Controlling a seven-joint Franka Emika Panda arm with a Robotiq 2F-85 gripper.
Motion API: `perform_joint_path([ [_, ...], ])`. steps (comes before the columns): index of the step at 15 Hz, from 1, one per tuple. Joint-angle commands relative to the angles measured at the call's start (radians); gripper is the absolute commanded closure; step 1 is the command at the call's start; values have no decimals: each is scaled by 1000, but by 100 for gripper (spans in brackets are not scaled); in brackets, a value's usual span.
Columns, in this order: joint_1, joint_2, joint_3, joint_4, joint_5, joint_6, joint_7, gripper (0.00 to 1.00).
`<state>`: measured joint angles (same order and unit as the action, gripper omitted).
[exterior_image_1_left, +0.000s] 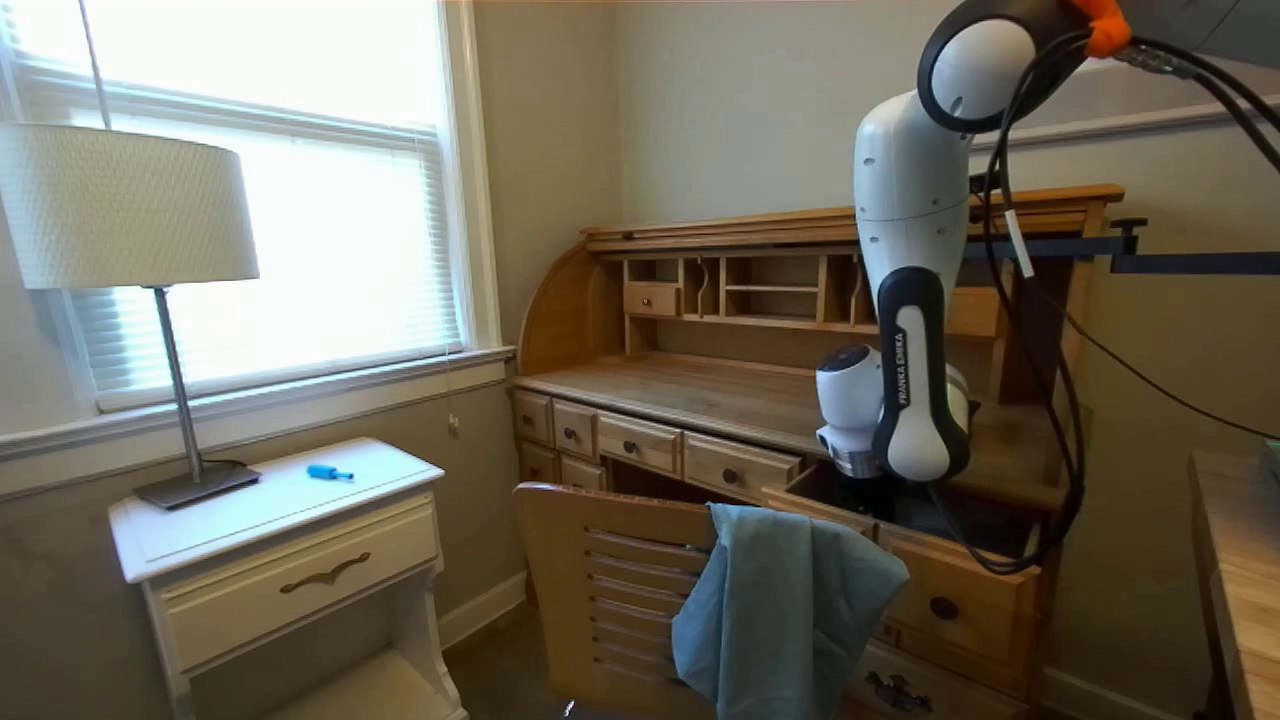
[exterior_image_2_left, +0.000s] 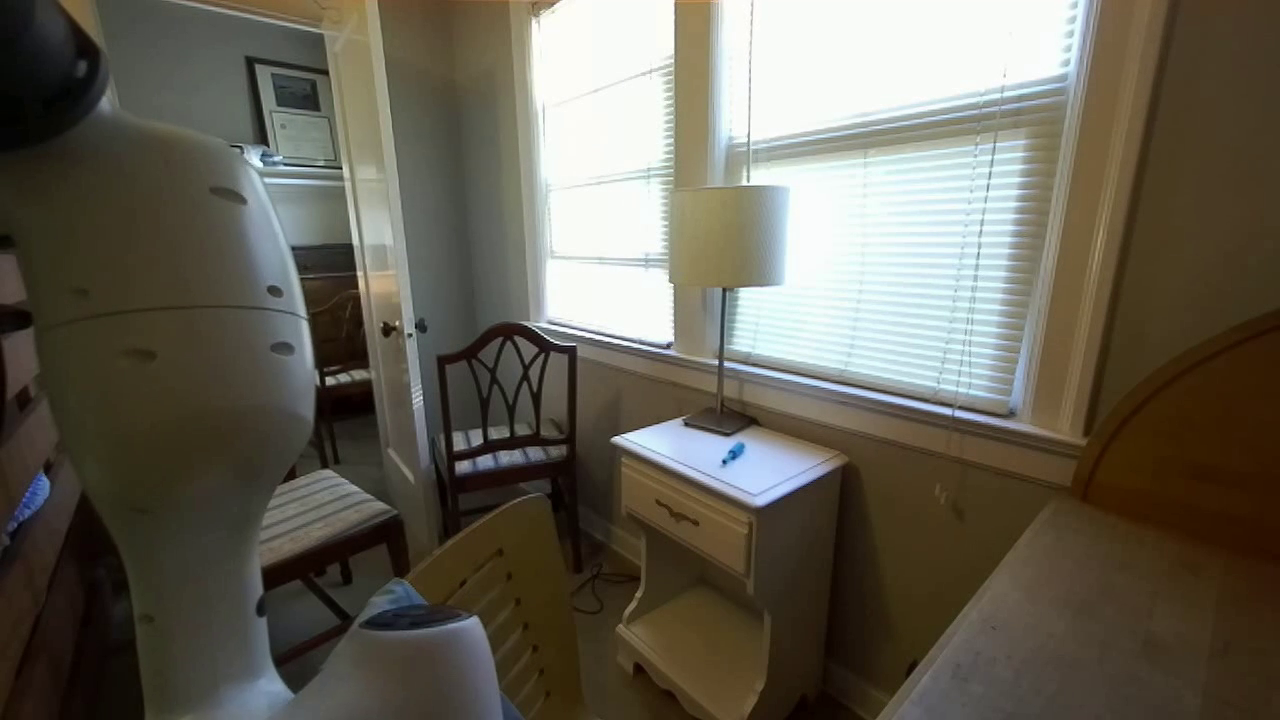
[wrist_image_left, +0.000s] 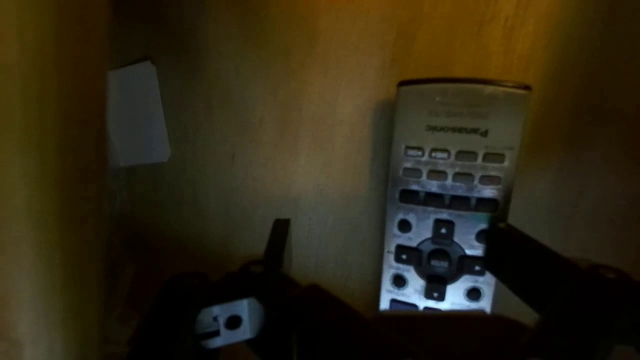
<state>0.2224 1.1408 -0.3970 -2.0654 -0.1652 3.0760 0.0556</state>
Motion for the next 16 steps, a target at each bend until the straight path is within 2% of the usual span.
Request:
perform_joint_path([
  [1, -8, -16, 20, -6, 80, 12, 61, 0],
  [4, -3, -36, 16, -22, 123, 23, 99, 0],
  [7, -22, -46, 32, -22, 128, -1, 78, 0],
  [11, -104, -116, 79, -61, 98, 5, 12, 0],
  [13, -170, -151, 122, -79, 88, 21, -32, 0],
  [16, -245, -154, 188, -59, 82, -25, -84, 0],
])
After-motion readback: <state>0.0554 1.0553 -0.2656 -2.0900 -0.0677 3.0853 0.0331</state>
